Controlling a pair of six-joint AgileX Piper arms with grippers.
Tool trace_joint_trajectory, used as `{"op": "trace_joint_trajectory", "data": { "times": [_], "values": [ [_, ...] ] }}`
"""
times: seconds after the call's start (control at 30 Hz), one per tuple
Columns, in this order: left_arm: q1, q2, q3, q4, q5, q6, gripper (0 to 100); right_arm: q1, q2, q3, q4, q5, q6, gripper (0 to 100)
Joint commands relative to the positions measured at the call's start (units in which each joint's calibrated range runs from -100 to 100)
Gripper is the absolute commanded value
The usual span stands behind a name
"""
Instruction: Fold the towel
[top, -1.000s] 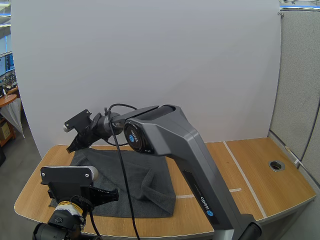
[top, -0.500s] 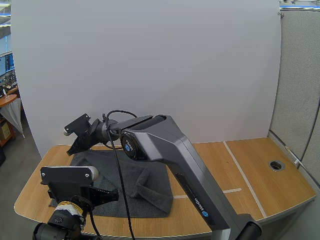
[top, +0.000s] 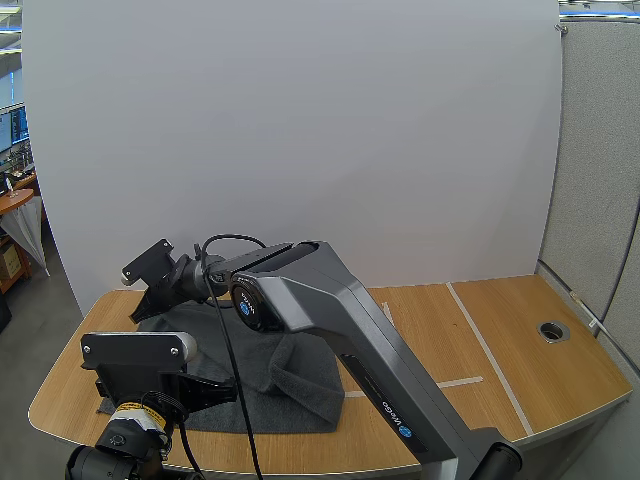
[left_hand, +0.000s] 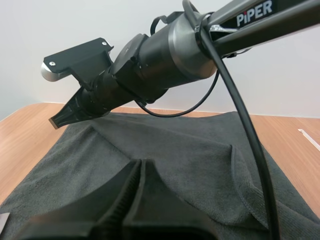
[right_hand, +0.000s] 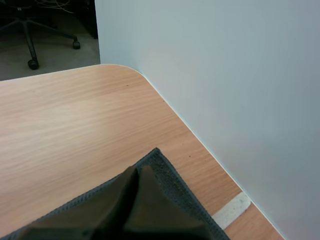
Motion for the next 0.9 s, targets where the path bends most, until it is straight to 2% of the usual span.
{"op": "trace_joint_trajectory", "data": {
  "times": [0.0,0.87],
  "values": [
    [-0.11,-0.26,0.00,0.32,-1.19,-0.31,0,-0.01,-0.52,-0.40,-0.35,-2.47,-0.54,0],
    [-0.11,-0.26,0.00,0.32,-1.19,-0.31,0,1.28,-0.52,-0.40,-0.23,-5.89,-0.54,0]
  ]
}}
